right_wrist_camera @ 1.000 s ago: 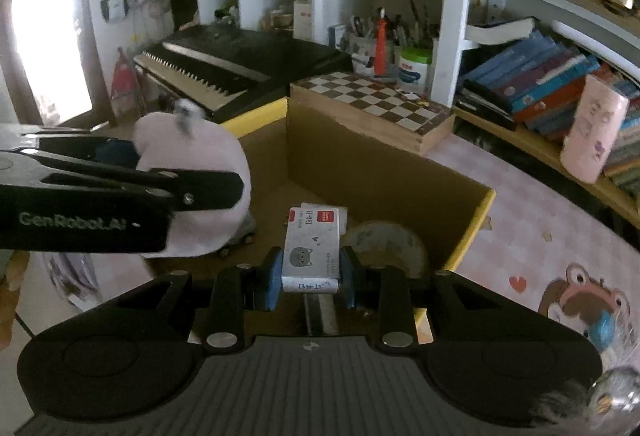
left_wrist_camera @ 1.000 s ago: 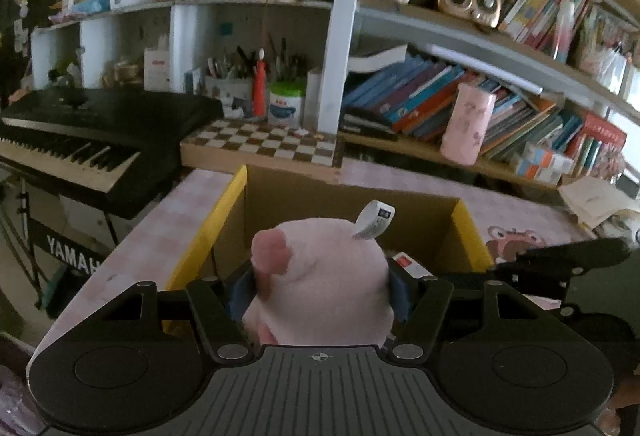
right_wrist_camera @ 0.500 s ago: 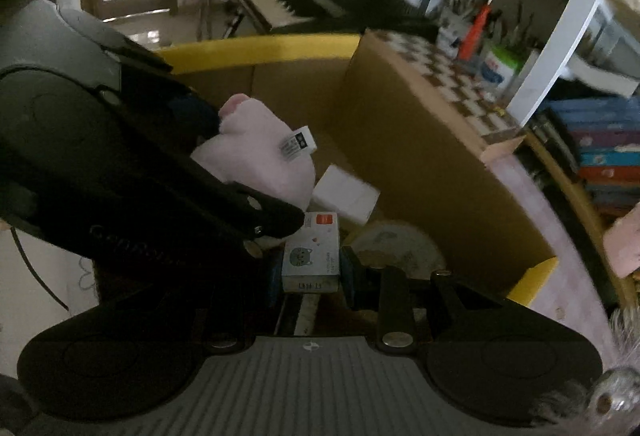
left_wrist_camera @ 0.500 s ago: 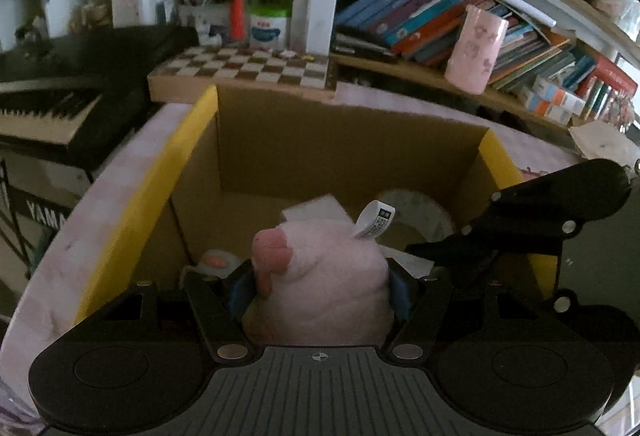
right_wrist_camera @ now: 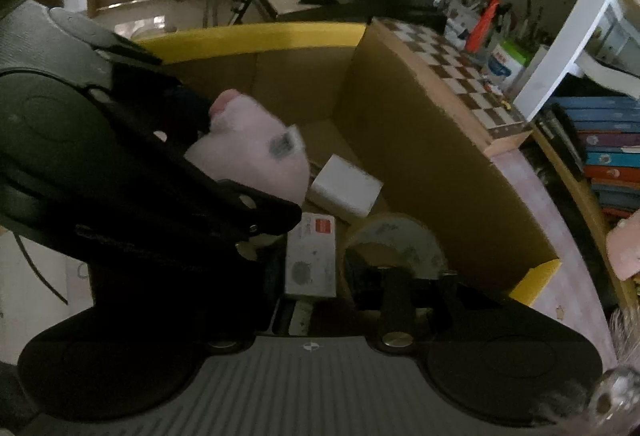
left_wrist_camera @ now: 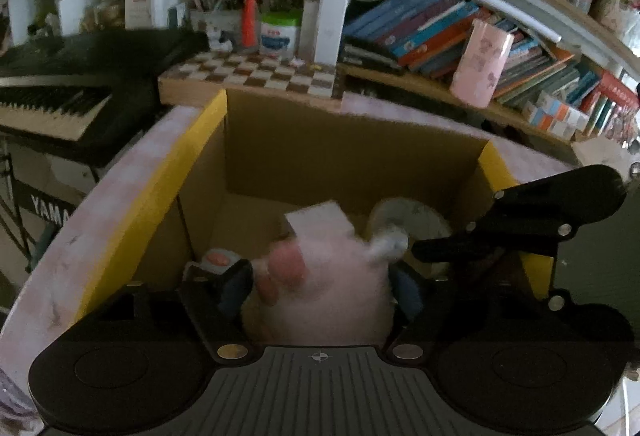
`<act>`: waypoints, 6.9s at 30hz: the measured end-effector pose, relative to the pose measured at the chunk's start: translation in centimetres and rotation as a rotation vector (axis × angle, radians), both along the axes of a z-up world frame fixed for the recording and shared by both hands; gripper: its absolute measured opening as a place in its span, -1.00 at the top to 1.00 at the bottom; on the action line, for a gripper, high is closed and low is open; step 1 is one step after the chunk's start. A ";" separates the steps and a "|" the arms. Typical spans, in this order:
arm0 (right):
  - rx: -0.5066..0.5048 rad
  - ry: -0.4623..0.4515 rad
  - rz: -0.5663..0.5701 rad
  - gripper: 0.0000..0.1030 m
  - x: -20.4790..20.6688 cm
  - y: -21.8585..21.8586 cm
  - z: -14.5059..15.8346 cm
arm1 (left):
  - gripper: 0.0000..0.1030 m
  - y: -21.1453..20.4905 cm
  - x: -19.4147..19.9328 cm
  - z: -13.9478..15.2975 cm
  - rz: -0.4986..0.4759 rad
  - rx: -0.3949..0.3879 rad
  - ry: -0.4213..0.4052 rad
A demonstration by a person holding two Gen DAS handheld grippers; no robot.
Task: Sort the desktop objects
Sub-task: 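Lower the pig and card box into the yellow box and open both tools, then raise both open tools out of the yellow box and back from it, then move the left tool toward the white charger while the right tool approaches its blue cable, then close the left tool on the white charger while the right tool grasps the blue cable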
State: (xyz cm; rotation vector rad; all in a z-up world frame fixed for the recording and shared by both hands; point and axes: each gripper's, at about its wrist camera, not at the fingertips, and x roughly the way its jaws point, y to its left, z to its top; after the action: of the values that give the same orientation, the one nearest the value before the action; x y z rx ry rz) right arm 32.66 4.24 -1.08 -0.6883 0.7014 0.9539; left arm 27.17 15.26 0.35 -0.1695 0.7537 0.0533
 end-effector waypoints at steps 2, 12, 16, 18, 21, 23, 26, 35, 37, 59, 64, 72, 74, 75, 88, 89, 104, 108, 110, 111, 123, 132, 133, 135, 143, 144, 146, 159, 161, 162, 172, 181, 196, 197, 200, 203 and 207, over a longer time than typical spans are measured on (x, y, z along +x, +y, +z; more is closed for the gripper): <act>0.020 -0.001 -0.017 0.25 -0.2 -0.4 0.3 | -0.53 -0.3 -0.5 0.6 -0.007 0.015 -0.021; 0.152 -0.042 -0.118 0.01 -2.6 -3.0 3.2 | -0.80 -0.7 -4.3 3.8 0.037 0.039 -0.161; 0.217 -0.055 -0.191 -0.03 -3.7 -4.3 4.1 | -0.84 -0.5 -6.2 5.0 0.066 0.017 -0.215; 0.247 -0.067 -0.232 -0.07 -4.3 -5.0 4.5 | -0.87 -0.4 -7.0 5.3 0.080 0.009 -0.239; 0.291 -0.086 -0.298 -0.09 -5.3 -6.2 5.1 | -0.88 -0.5 -8.3 5.8 0.097 0.006 -0.268; 0.320 -0.101 -0.344 -0.10 -6.0 -7.1 5.4 | -0.89 -0.7 -9.2 5.9 0.104 0.016 -0.285; 0.353 -0.115 -0.413 -0.10 -7.1 -8.7 5.7 | -0.90 -1.4 -10.9 6.0 0.102 0.073 -0.314; 0.363 -0.147 -0.554 -0.11 -12.0 -11.6 4.9 | -0.91 -2.4 -15.1 5.2 0.054 0.085 -0.288; 0.367 -0.147 -0.576 -0.13 -13.2 -12.0 4.6 | -0.91 -2.5 -16.1 4.9 0.048 0.078 -0.278; 0.362 -0.107 -0.700 -0.31 -25.9 -14.1 1.6 | -0.91 -5.5 -25.2 2.0 -0.022 0.057 -0.185; 0.354 -0.111 -0.737 -0.34 -28.0 -14.8 1.0 | -0.91 -6.3 -26.4 1.5 -0.039 0.053 -0.180; 0.331 -0.108 -0.826 -0.38 -29.5 -16.8 0.5 | -0.91 -8.0 -26.8 0.9 -0.109 0.034 -0.172; 0.331 -0.109 -0.850 -0.39 -29.7 -17.2 0.4 | -0.91 -8.4 -26.6 0.9 -0.129 0.032 -0.167; 0.331 -0.110 -0.861 -0.40 -29.9 -17.4 0.4 | -0.91 -8.6 -26.5 0.8 -0.138 0.031 -0.166; 0.315 -0.109 -0.967 -0.43 -29.8 -19.8 0.0 | -0.91 -11.5 -25.1 0.4 -0.250 0.024 -0.150; 0.310 -0.113 -0.967 -0.43 -29.7 -19.9 0.0 | -0.91 -11.7 -24.9 0.4 -0.255 0.020 -0.148; 0.270 -0.117 -1.015 -0.45 -26.9 -23.4 -0.2 | -0.91 -15.9 -20.8 0.0 -0.338 0.001 -0.133; 0.276 -0.113 -1.031 -0.46 -25.7 -24.3 -0.3 | -0.91 -17.2 -19.8 -0.1 -0.368 0.021 -0.135; 0.278 -0.110 -1.031 -0.45 -25.0 -24.8 -0.4 | -0.91 -17.7 -19.2 -0.1 -0.370 0.026 -0.137; 0.279 -0.110 -1.030 -0.45 -24.6 -25.0 -0.4 | -0.91 -17.9 -18.9 -0.1 -0.368 0.028 -0.136; 0.286 -0.098 -1.031 -0.45 -19.3 -29.0 -0.3 | -0.91 -21.6 -14.0 -0.7 -0.360 0.021 -0.108; 0.299 -0.091 -1.016 -0.46 -14.6 -33.1 0.0 | -0.91 -25.3 -10.1 -1.1 -0.345 0.016 -0.088; 0.300 -0.091 -1.013 -0.46 -14.1 -33.6 0.1 | -0.91 -25.7 -9.7 -1.2 -0.342 0.019 -0.088; 0.305 -0.090 -1.003 -0.46 -13.0 -34.5 0.2 | -0.91 -26.5 -8.9 -1.2 -0.329 0.016 -0.088; 0.310 -0.081 -0.933 -0.48 -9.3 -37.3 0.2 | -0.91 -29.5 -6.0 -1.6 -0.274 0.034 -0.087; 0.312 -0.078 -0.926 -0.48 -8.8 -37.5 0.2 | -0.91 -29.8 -5.8 -1.7 -0.270 0.039 -0.086; 0.317 -0.076 -0.915 -0.48 -7.9 -38.0 0.2 | -0.91 -30.3 -5.2 -1.8 -0.258 0.047 -0.085; 0.388 -0.042 -0.890 -0.50 -2.6 -39.1 0.3 | -0.89 -31.9 -0.5 -2.5 -0.215 0.079 -0.076; 0.385 -0.039 -0.887 -0.50 -2.0 -39.2 0.2 | -0.88 -32.1 0.2 -2.7 -0.212 0.073 -0.073; 0.383 -0.038 -0.885 -0.50 -1.7 -39.2 0.2 | -0.87 -32.2 0.7 -2.9 -0.212 0.070 -0.072; 0.383 -0.044 -0.938 -0.50 0.5 -40.8 0.2 | -0.74 -33.8 5.5 -4.4 -0.243 0.052 -0.050; 0.357 -0.040 -1.000 -0.50 2.1 -43.1 -0.2 | -0.65 -34.0 9.7 -6.1 -0.224 0.051 -0.030; 0.346 -0.024 -1.000 -0.50 3.0 -43.8 -0.5 | 0.11 -35.6 12.2 -8.3 -0.262 0.174 -0.037; 0.346 -0.021 -0.994 -0.50 3.1 -43.7 -0.6 | 0.11 -35.5 12.0 -8.1 -0.257 0.180 -0.048; 0.352 -0.013 -0.971 -0.51 3.8 -43.1 -0.8 | 0.11 -34.5 11.2 -7.0 -0.237 0.168 -0.066; 0.356 -0.003 -0.935 -0.51 4.7 -42.0 -1.1 | 0.11 -33.3 9.8 -5.8 -0.210 0.153 -0.076; 0.376 -0.001 -0.874 -0.51 6.2 -40.1 -1.7 | 0.11 -30.9 7.8 -4.6 -0.131 0.094 -0.065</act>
State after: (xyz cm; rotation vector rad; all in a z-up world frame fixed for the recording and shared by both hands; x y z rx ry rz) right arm 38.89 -35.83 -2.81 -0.0130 0.6996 0.2545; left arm 34.97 -15.68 -4.21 -0.0322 0.6947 -0.0407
